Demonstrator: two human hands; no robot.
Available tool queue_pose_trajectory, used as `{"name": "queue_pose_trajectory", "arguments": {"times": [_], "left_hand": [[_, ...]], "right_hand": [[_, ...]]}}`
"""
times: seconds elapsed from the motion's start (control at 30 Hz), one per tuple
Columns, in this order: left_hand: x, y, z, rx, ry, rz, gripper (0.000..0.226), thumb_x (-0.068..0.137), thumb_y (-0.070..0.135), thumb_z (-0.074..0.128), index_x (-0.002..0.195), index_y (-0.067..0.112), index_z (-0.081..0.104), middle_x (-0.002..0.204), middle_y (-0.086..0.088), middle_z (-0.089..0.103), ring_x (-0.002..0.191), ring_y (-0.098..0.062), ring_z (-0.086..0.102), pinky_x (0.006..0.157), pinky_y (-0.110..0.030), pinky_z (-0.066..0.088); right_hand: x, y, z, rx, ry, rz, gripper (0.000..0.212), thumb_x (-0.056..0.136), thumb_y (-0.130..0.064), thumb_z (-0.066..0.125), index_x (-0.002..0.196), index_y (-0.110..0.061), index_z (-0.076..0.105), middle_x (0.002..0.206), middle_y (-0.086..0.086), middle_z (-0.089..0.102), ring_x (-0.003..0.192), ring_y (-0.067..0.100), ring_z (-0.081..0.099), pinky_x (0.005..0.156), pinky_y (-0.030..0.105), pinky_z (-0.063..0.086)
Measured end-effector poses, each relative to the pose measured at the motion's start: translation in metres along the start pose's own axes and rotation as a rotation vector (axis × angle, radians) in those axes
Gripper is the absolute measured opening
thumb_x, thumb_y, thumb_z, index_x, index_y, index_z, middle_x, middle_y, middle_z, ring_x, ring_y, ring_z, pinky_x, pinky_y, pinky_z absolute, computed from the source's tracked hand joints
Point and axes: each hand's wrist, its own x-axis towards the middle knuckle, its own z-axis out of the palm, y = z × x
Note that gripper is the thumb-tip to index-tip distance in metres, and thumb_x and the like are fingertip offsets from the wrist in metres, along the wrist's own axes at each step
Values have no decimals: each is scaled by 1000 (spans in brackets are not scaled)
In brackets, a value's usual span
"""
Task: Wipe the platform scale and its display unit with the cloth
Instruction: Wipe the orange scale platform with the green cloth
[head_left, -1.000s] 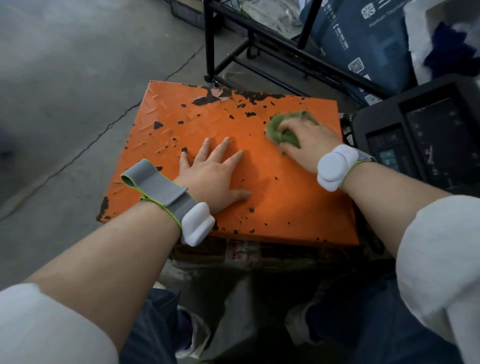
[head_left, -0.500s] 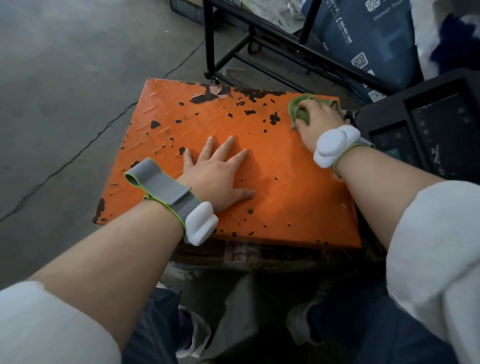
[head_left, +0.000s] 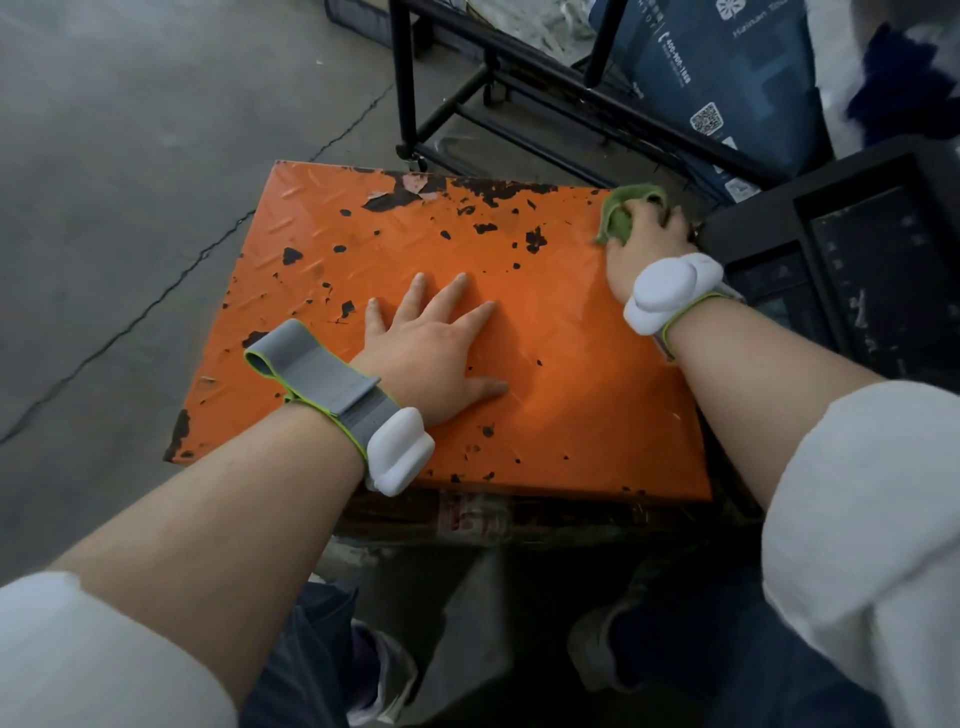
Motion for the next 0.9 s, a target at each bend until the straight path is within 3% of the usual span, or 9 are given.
{"name": "queue_pose_trajectory", "arguments": {"times": [0.2,0.37,0.5,0.67,0.9], "left_hand": [[4,3,-4,-19,2,-8,84,80,66,50,147,44,5,158,11,-11,146,-26,-14,114,-63,0],[4,0,-2,-19,6,-2,83,79,67,51,147,44,7,158,12,-10,146,-25,-14,114,-63,0],[5,0,-3,-8,-1,0,84,79,68,51,147,45,6,158,11,-11,146,-26,-13,114,-63,1],[5,2,-4,-4,-10,3,85,79,67,51,147,44,6,158,11,-10,146,-28,-12,113,-64,2],[3,2,-4,17,-7,-4,84,80,68,49,147,44,5,158,11,-10,146,-26,-12,114,-63,2]], "right_hand": [[-11,8,0,24,38,28,49,97,-25,38,144,-25,26,150,20,25,127,43,40,103,44,35],[16,0,-20,248,-16,24,45,96,-20,39,141,-19,35,130,15,55,114,36,54,94,36,39],[1,6,-20,221,-53,24,49,98,-24,39,145,-19,27,137,15,49,120,35,51,96,36,39],[-49,11,-10,9,-109,41,56,99,-31,35,149,-22,12,151,20,21,128,43,39,103,48,35],[-29,13,-29,218,-104,65,45,99,-23,36,143,-15,32,134,15,52,117,35,51,92,35,40]]}}
